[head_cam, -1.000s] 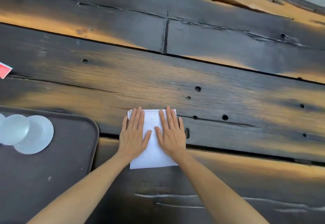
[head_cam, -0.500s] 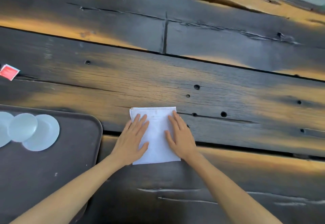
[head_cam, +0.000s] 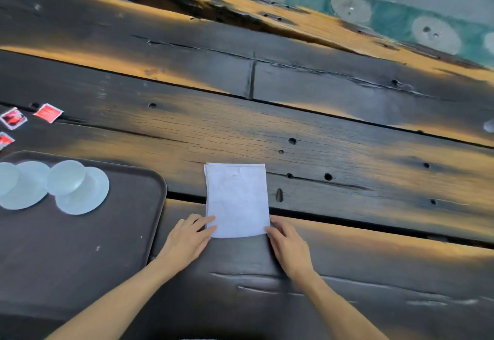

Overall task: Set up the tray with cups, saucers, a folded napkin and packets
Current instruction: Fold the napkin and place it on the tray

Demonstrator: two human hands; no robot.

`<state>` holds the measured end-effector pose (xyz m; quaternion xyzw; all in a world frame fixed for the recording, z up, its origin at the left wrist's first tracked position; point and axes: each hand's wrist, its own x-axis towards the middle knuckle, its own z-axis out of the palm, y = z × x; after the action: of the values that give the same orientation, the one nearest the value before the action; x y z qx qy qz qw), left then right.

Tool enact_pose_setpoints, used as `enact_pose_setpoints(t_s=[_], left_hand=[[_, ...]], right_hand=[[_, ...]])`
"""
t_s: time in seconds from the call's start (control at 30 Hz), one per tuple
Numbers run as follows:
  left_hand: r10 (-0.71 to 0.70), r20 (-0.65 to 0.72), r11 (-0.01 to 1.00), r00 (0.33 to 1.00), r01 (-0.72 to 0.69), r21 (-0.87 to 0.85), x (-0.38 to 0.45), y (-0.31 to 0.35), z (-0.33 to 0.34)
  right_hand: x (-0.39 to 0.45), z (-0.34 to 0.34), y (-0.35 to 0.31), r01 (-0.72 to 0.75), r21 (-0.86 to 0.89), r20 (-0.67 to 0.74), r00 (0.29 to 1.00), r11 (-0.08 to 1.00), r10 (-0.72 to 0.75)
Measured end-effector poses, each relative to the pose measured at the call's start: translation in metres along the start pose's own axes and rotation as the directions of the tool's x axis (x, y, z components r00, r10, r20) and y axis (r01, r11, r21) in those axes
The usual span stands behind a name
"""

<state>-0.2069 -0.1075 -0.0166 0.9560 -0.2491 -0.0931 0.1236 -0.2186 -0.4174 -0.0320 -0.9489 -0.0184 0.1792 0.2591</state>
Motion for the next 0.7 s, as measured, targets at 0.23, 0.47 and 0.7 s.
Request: enact_pose_setpoints(t_s=[0.23,0.47,0.7], left_hand=[[-0.153,-0.104,0.958,0.983,0.122,-0.259,-0.023,0.023,-0.015],[-0.182,0.027,0.873,0.983,0.174,-0.455,-0.068,0.033,-0.019],[-0.231,0.026,0.802,0.973,0.206,-0.561,-0.082,0.025,-0.018]], right_hand=[[-0.018,-0.007,-0.012,0.163,-0.034,-0.126,0.978,0.986,-0.166],[-0.076,-0.012,-0.017,0.152,0.09,-0.086,0.986,0.984,-0.144],[-0.09,-0.016,-0.028,0.135,0.183,-0.069,0.99,0.974,-0.125]])
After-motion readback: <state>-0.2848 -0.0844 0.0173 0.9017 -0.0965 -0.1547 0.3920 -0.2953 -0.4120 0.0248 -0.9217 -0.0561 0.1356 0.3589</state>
